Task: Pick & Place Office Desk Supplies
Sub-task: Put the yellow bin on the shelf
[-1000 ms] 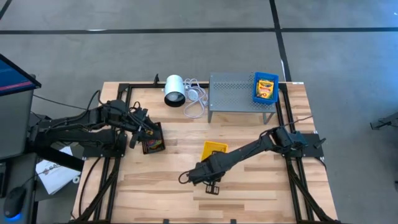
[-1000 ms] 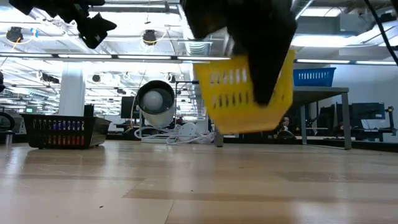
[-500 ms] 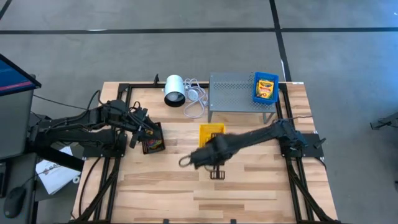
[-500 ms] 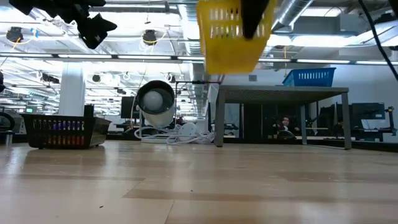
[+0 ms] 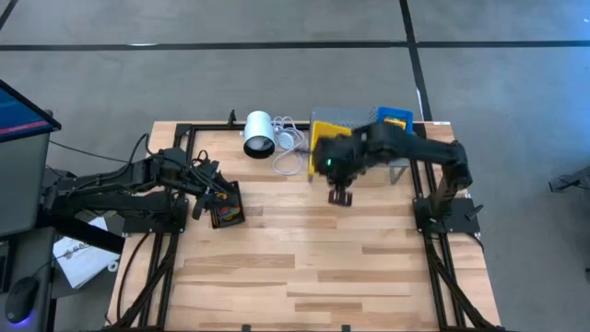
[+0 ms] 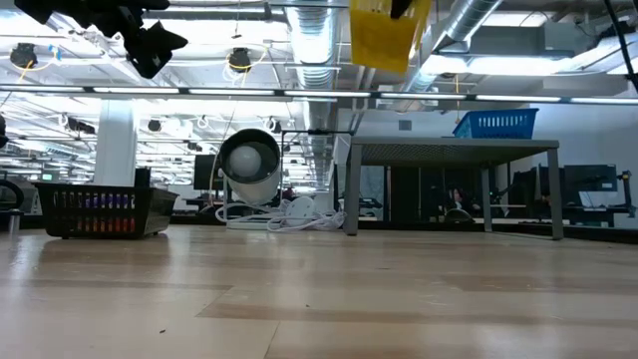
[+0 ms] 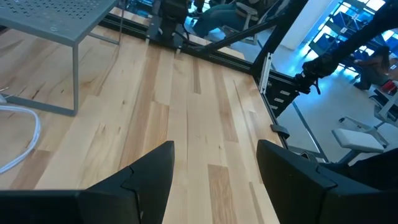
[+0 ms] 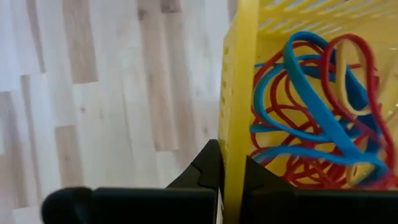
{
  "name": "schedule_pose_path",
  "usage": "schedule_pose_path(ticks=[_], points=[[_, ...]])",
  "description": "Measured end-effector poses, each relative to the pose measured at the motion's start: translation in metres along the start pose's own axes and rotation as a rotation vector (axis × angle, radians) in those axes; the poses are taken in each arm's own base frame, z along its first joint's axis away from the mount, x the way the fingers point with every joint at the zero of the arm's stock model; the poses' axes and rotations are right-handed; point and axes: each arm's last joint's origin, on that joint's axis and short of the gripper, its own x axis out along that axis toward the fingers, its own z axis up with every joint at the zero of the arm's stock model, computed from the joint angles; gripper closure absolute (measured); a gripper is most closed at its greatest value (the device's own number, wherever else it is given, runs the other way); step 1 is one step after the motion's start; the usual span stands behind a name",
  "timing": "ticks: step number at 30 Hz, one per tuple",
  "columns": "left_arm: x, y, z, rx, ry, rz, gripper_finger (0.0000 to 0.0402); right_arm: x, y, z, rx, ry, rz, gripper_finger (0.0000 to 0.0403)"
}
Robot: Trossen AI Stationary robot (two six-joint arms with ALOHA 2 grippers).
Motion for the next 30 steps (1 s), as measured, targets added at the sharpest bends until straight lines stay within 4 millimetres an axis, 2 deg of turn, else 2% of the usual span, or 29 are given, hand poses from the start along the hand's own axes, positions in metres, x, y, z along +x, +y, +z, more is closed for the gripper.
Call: schedule_pose_path(ticks=[8, 14, 20, 30], points=[[0.0, 0.0, 0.0, 0.002, -0.001, 0.0, 0.0176, 0.008, -0.059, -0.001, -0.016, 0.022, 0.014, 0.0403], [0.0, 0.0, 0.0, 0.002, -0.001, 0.0, 0.0176, 0.036, -0.099, -0.019, 0.033, 0.135, 0.019, 0.0403], [0.0, 0.0, 0.0, 0.007, -0.003, 0.005, 0.0176, 0.059, -0.116, -0.032, 0.002, 0.122, 0.051, 0.0403], [0.0, 0.001, 0.001, 0.008, -0.013, 0.042, 0.0176, 0.078, -0.144, -0.065, 0.079, 0.193, 0.063, 0.0403]])
